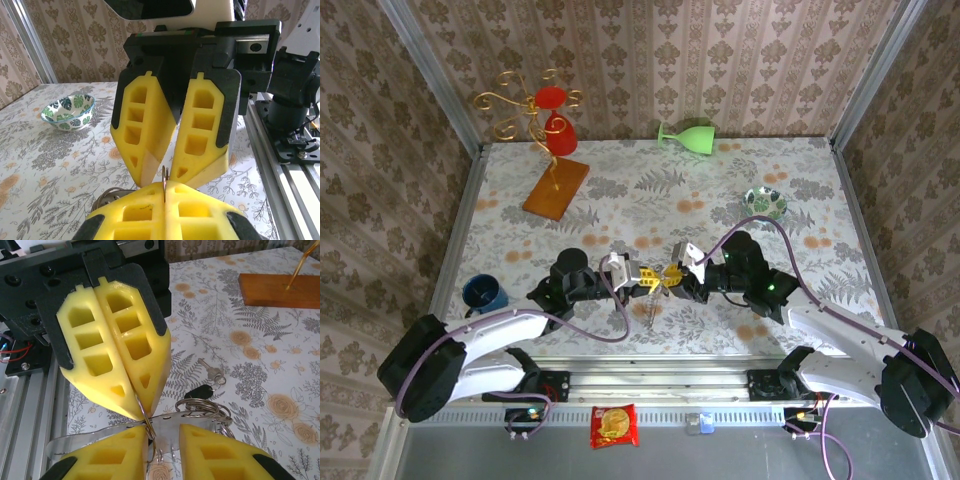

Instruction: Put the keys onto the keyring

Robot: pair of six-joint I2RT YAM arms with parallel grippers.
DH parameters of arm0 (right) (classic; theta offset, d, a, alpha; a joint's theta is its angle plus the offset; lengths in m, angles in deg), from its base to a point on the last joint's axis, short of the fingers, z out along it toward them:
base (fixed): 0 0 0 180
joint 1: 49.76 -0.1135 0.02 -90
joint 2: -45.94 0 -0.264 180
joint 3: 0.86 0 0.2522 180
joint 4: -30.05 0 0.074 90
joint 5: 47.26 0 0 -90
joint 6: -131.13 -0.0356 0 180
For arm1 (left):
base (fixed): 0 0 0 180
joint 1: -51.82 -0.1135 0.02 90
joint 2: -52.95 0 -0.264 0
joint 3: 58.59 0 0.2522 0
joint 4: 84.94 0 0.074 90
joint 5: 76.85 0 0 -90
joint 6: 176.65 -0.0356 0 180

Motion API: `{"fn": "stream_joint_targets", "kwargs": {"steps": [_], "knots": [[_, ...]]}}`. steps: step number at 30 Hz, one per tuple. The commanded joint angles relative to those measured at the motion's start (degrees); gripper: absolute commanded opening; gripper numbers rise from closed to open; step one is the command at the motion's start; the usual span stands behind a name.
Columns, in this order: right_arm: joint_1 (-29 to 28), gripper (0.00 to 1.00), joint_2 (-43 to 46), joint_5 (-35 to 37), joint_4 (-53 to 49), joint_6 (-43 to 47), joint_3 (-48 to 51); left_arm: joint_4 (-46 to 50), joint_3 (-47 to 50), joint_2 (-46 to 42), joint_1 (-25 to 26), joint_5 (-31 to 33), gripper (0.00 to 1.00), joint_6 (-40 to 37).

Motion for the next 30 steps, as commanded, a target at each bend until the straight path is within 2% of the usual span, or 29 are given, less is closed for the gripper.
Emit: {"fn": "stream_joint_targets", "kwargs": {"steps": [1,6,9,10,12,14,19,23,30], "knots": [[-0.1,0.23,0.8,-1.0,4.1,-0.5,0.9,-5.8,0.2,0.2,-0.1,-3.0,0.00,2.7],[-0.4,0.14,0.0,-2.1,5.5,-1.3,0.4,-7.4,0.3,1.1,-0.2,-3.7,0.00,3.9],[-0.4,0.01,-0.1,-2.4,5.7,-1.6,0.2,-7.2,0.4,1.4,-0.5,-3.1,0.00,4.5],[-0.4,0.00,0.0,-2.2,4.9,-1.2,0.0,-7.0,0.6,1.4,-0.8,-2.1,0.01,4.8],[-0.4,0.00,0.2,-1.8,1.9,0.2,-0.8,-5.7,0.6,0.9,-1.2,-0.9,0.15,4.6],[-0.4,0.00,0.2,-1.2,-2.9,2.6,-2.4,-1.1,-0.2,-0.3,-1.4,-0.1,0.19,2.1],[-0.7,0.00,-1.4,0.2,-14.6,9.2,-7.7,14.0,-3.6,-2.9,-1.5,0.1,0.20,-6.4],[-1.3,0.00,-3.3,1.6,-20.9,13.5,-11.7,22.0,-5.9,-3.5,-1.4,0.2,0.21,-11.5],[-3.5,0.00,-6.8,3.9,-29.7,19.7,-18.2,22.3,-7.6,-3.2,-1.5,0.0,0.21,-12.7]]}}
